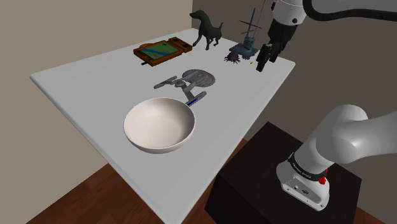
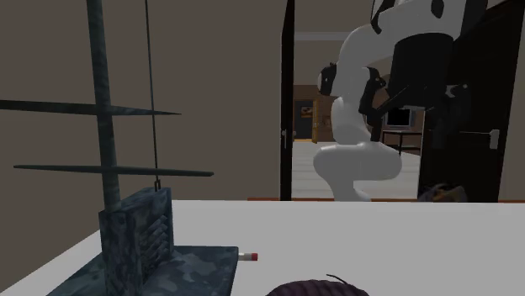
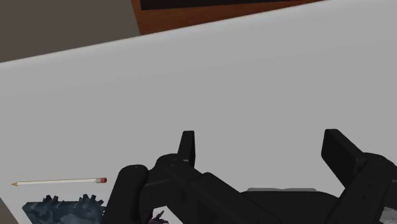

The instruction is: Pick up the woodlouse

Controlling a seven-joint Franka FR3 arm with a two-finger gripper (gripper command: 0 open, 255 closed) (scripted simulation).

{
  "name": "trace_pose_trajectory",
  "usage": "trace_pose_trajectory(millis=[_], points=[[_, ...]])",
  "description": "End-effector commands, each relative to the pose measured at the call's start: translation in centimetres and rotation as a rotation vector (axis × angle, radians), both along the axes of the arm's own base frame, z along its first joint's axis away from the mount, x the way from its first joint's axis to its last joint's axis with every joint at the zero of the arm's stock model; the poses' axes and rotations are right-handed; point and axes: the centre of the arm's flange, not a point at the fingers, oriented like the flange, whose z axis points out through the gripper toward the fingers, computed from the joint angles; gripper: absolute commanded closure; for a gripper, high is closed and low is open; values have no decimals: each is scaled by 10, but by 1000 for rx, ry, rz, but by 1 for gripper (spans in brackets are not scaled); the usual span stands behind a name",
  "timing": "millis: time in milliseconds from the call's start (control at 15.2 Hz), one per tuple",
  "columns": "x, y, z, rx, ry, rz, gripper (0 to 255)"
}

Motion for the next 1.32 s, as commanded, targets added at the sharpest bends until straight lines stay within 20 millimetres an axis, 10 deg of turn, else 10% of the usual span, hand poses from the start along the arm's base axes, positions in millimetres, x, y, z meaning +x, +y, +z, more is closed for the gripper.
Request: trace_pose_trajectory(millis=[0,1254], points=[[0,0,0,0,0,0,0],[210,-134,-38,148,-60,-717,0]])
